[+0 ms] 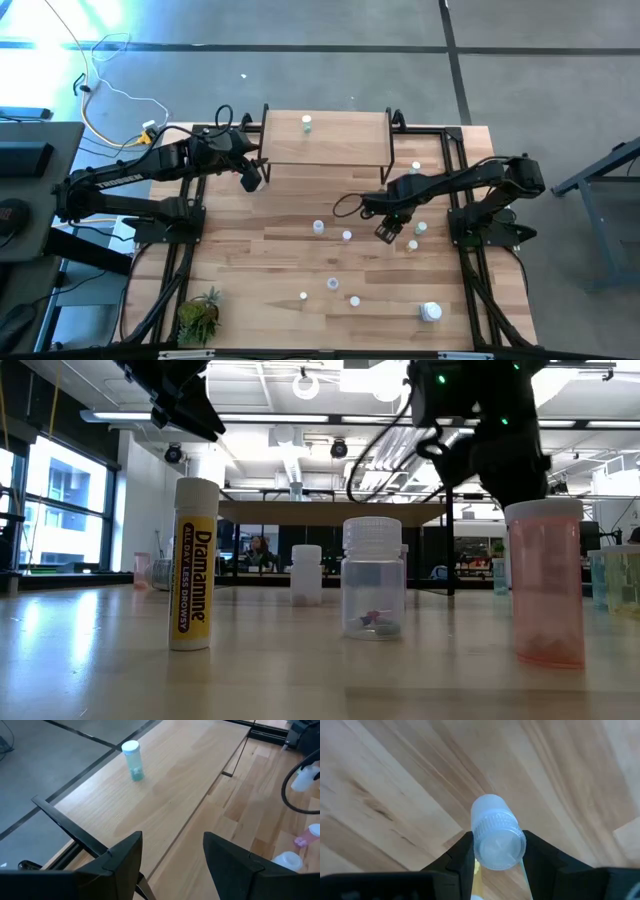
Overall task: Pick and place medicine bottles onto shelf by color
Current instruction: Put the white pill bottle on the shelf
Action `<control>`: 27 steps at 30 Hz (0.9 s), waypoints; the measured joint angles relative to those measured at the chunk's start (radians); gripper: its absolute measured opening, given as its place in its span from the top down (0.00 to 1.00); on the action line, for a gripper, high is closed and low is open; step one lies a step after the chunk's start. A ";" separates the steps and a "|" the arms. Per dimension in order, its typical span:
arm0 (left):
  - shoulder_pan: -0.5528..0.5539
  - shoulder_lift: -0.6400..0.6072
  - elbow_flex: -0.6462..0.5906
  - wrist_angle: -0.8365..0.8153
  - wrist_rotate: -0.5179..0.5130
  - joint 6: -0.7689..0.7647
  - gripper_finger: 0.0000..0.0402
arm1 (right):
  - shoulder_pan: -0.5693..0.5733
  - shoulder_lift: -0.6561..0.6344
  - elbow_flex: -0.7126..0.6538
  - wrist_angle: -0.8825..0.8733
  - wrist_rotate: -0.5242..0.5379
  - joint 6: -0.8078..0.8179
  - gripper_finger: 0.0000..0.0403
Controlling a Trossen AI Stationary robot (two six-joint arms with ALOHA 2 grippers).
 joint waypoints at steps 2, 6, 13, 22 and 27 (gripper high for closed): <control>0.000 0.000 0.000 0.000 -0.006 0.000 0.50 | -0.011 0.000 0.051 -0.036 0.016 -0.040 0.71; 0.000 0.000 0.000 -0.002 -0.006 -0.002 0.50 | -0.044 0.000 0.147 -0.066 0.022 -0.116 0.71; 0.000 0.000 0.000 -0.008 -0.006 -0.003 0.50 | -0.122 0.000 0.324 -0.137 0.028 -0.225 0.71; 0.000 0.000 0.000 -0.008 -0.006 -0.001 0.50 | -0.245 0.000 0.557 -0.187 0.119 -0.390 0.71; 0.000 0.000 0.000 -0.008 -0.006 -0.002 0.50 | -0.342 0.000 0.654 -0.185 0.191 -0.480 0.71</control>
